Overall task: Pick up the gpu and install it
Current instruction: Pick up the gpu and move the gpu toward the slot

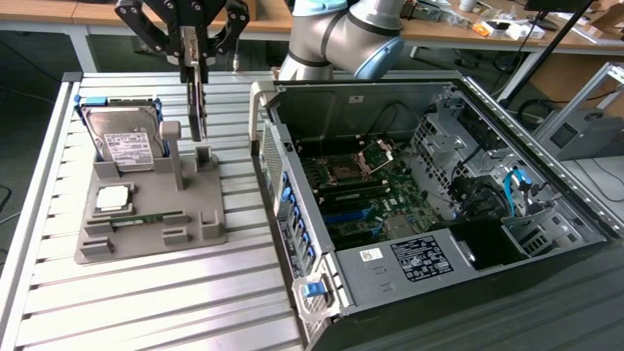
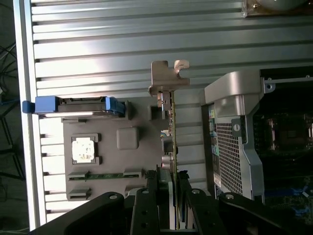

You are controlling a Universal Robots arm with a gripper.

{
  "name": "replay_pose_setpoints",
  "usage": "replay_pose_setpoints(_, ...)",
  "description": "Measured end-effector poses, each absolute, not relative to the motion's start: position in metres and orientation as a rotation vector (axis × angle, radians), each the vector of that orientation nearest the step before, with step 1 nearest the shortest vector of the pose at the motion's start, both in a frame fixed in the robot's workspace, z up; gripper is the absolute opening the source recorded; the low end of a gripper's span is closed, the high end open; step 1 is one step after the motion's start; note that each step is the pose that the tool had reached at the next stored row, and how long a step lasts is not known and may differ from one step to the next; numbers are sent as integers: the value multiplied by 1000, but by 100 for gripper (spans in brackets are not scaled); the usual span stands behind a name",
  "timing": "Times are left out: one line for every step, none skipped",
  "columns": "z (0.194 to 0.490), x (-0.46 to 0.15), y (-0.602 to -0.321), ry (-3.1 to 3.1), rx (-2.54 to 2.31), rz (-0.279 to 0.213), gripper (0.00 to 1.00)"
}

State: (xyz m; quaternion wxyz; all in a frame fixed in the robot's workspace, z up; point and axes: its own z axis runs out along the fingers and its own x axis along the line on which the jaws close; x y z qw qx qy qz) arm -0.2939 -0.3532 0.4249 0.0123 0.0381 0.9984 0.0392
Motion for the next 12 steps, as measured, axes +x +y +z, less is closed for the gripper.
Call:
replay_pose_setpoints(425,-294,-353,3112,119,122,27)
replay_pose_setpoints(425,-294,-353,3112,119,122,27)
replay_pose_setpoints(425,-294,-353,3112,119,122,27)
replay_pose_setpoints(425,-294,-353,3113,119,122,27)
replay_pose_setpoints(425,-294,-354,3113,119,122,27)
replay_pose_setpoints(425,-294,-354,3113,119,122,27)
replay_pose_setpoints(425,-294,-354,3113,119,122,27)
replay_pose_setpoints(425,-294,-355,3112,119,122,27)
replay_pose_setpoints(425,-294,-356,3112,119,122,27)
replay_pose_setpoints(425,-294,-357,3112,119,122,27)
replay_pose_setpoints(425,-293,-357,3112,119,122,27)
replay_pose_setpoints(425,-293,-358,3112,119,122,27)
